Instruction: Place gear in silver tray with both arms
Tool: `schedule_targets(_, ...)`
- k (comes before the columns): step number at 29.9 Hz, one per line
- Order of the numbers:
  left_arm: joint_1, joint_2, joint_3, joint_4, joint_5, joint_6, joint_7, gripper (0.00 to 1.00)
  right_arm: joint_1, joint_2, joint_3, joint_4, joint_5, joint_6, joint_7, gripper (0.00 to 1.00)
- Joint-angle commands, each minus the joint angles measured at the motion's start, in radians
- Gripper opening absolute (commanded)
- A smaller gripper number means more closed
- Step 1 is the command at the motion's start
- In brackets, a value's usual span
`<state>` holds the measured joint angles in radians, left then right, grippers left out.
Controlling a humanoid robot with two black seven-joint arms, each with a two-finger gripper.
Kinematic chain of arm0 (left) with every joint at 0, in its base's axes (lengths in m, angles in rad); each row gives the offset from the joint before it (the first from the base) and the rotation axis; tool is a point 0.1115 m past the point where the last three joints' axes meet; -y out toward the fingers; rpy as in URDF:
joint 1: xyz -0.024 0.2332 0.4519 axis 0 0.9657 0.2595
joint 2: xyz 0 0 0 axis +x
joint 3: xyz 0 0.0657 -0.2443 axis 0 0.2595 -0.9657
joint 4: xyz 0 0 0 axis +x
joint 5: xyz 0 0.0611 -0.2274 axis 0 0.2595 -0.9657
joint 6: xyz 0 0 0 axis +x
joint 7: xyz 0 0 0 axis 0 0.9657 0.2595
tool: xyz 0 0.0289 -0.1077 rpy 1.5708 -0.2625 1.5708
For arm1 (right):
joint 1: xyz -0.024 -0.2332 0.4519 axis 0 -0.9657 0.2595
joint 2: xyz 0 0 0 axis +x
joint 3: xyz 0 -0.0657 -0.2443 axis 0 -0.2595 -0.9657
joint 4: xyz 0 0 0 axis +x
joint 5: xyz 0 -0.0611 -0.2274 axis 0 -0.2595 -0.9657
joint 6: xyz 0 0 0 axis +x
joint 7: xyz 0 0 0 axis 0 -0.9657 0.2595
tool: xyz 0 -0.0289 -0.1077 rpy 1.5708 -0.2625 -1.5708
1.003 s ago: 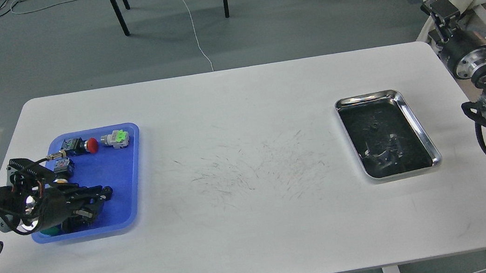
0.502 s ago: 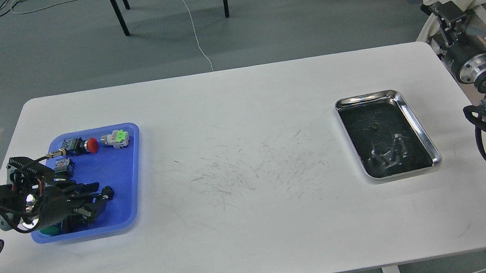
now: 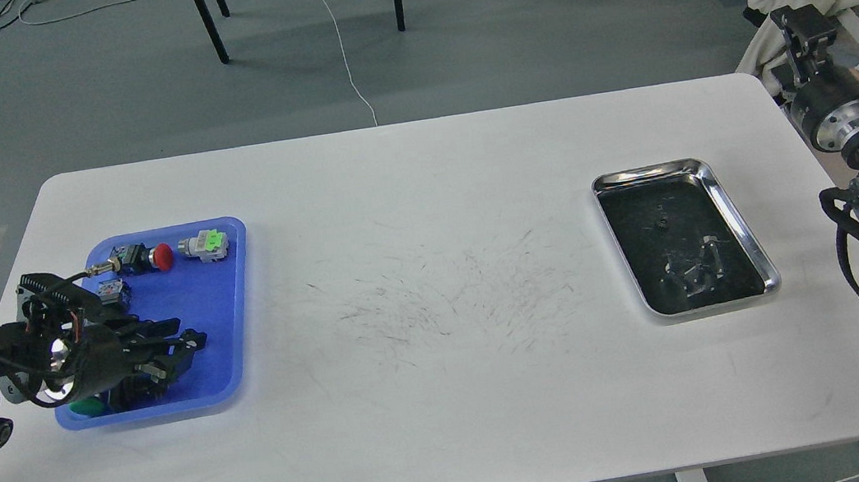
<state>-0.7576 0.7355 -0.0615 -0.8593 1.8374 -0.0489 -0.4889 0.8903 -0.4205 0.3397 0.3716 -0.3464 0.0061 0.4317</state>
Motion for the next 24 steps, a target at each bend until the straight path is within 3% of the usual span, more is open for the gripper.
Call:
schedule_targets(1, 0.001, -0.007, 0.0, 0.0, 0.0, 0.0, 0.0, 0.48, 0.018, -0.006, 0.001, 0.0, 0.001, 0.006, -0.005, 0.87)
schedule_targets(12, 0.001, -0.016, 0.002, 0.006, 0.002, 0.0, 0.0, 0.47, 0.019, -0.003, 0.048, 0.01, 0.003, 0.005, -0.007, 0.88)
schedule_targets(24, 0.009, 0.001, 0.003, 0.003, 0.014, 0.001, 0.0, 0.27, 0.018, -0.004, 0.053, 0.01, 0.003, 0.0, -0.005, 0.88)
